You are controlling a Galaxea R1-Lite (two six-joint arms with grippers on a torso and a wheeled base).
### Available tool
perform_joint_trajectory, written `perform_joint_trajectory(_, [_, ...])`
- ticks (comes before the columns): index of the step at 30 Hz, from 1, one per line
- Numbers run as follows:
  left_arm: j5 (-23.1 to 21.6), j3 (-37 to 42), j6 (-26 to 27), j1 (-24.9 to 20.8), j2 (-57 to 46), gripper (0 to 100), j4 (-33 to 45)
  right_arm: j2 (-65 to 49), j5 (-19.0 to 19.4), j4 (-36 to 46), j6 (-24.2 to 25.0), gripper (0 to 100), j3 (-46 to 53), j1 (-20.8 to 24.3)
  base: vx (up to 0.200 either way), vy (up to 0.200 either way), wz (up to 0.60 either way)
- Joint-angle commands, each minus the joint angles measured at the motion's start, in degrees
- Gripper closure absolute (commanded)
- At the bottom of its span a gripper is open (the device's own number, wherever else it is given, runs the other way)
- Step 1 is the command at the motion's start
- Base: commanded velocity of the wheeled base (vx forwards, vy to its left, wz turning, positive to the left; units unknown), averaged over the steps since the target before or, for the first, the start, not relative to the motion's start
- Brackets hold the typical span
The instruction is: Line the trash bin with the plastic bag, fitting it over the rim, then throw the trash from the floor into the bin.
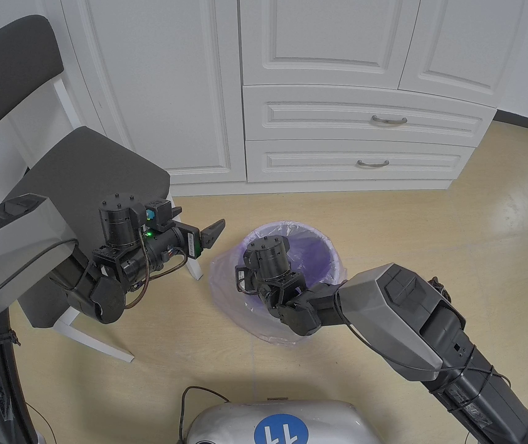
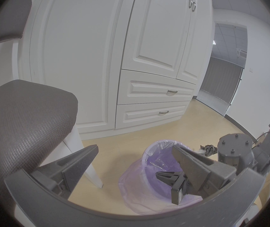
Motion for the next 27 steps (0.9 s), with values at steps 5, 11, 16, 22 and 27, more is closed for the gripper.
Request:
perform_joint_trajectory(5, [-0.01, 0.03, -0.03, 0.06, 0.17, 0, -0.04, -4.14, -0.46, 0.46, -0.14, 100, -0.01, -1.32, 0.0, 0.0, 0.0])
perform_joint_trajectory(11, [0.08, 0.56, 0.32, 0.23, 1.93, 0, 0.66, -9.68, -3.27, 9.33, 0.48, 100, -0.01, -3.7, 0.0, 0.0, 0.0])
perform_joint_trajectory(16, [0.17, 1.43, 6.3, 1.99, 2.19, 0, 8.83, -15.31, -4.67, 11.44, 3.82, 100, 8.85, -6.33, 0.0, 0.0, 0.0])
perform_joint_trajectory(22, [0.78, -0.06, 8.06, 2.61, 2.37, 0, 20.61, -23.3, -4.5, 9.16, 7.77, 100, 24.4, -11.17, 0.0, 0.0, 0.0])
perform_joint_trajectory(27, [1.13, -1.38, 8.23, 2.61, 6.41, 0, 21.05, -27.17, -3.71, -0.86, 8.65, 100, 36.71, -14.77, 0.0, 0.0, 0.0])
